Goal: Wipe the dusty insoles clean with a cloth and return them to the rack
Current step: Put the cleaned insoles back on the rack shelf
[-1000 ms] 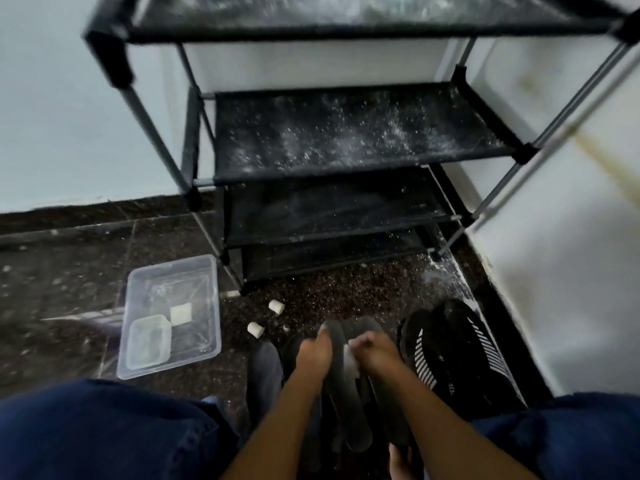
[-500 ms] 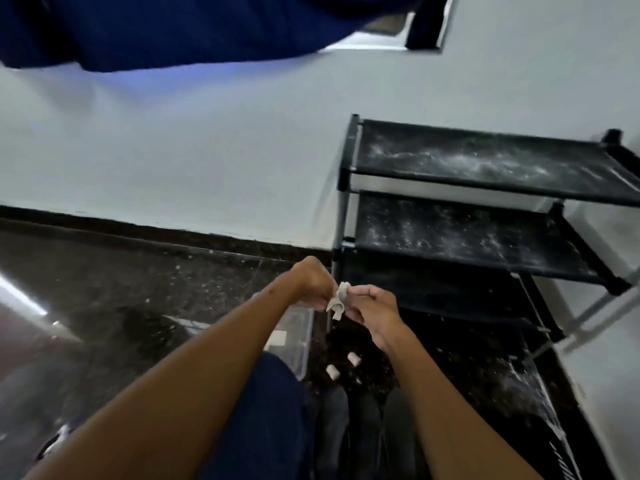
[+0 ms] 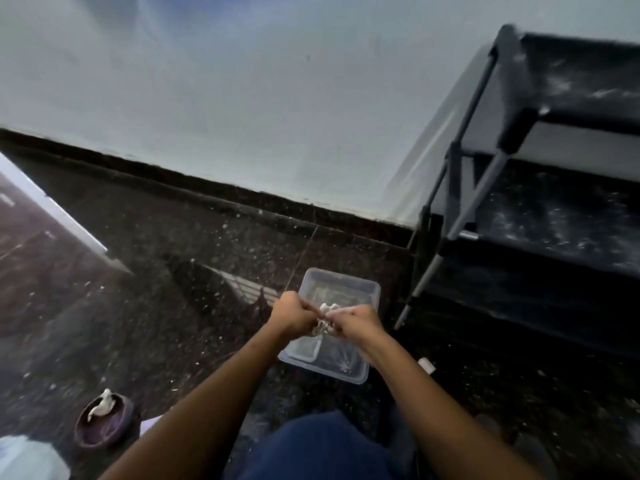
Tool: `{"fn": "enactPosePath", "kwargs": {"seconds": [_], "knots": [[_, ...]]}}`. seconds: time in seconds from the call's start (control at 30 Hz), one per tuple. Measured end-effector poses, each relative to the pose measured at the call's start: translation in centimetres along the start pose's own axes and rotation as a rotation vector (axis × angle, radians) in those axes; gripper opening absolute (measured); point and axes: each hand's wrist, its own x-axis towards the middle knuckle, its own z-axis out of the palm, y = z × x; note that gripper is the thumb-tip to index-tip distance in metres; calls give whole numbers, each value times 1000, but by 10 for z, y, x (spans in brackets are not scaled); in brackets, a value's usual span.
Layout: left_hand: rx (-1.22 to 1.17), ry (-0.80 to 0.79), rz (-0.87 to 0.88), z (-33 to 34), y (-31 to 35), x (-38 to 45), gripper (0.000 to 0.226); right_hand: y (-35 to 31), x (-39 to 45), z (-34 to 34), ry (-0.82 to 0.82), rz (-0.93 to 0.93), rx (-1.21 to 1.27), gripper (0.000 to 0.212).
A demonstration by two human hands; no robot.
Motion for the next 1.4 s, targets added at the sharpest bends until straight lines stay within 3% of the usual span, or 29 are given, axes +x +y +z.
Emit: {"fn": "enactPosePath", "kwargs": {"seconds": [0.07, 0.17, 0.3, 0.37, 0.5, 0.6, 0.7, 0.87, 1.0, 1.07, 1.2, 1.4], "knots": [[11, 8, -42, 7, -27, 22, 17, 19, 27, 15, -26, 60, -28, 7], [65, -21, -95, 20, -66, 50, 26, 52, 71, 36, -43, 148, -93, 18], [185, -76, -116, 36, -94, 77, 21, 83, 108, 59, -66, 219, -134, 24], [255, -101, -126, 42, -102, 89, 28, 88, 115, 67, -78, 235, -88, 17], [323, -146, -156, 49, -116, 111, 27, 96, 128, 76, -81, 349, 57, 29], [396, -201, -171, 54, -116, 118, 32, 99, 133, 83, -110, 373, 108, 21], [473, -234, -181, 56, -111, 118, 31, 102, 133, 83, -150, 358, 124, 33], [623, -224, -194, 42, -75, 111, 33, 86, 108, 46, -118, 310, 61, 20], [658, -355, -150, 27, -6, 93, 27, 59, 77, -3, 6, 242, 103, 12], [562, -396, -161, 23, 36, 77, 17, 42, 57, -27, 45, 192, 83, 10], [474, -454, -111, 42, 99, 38, 30, 20, 9, -86, 128, 148, 35, 11], [329, -502, -126, 121, 101, -17, 15, 50, -34, -157, 294, 178, -17, 10]]}}
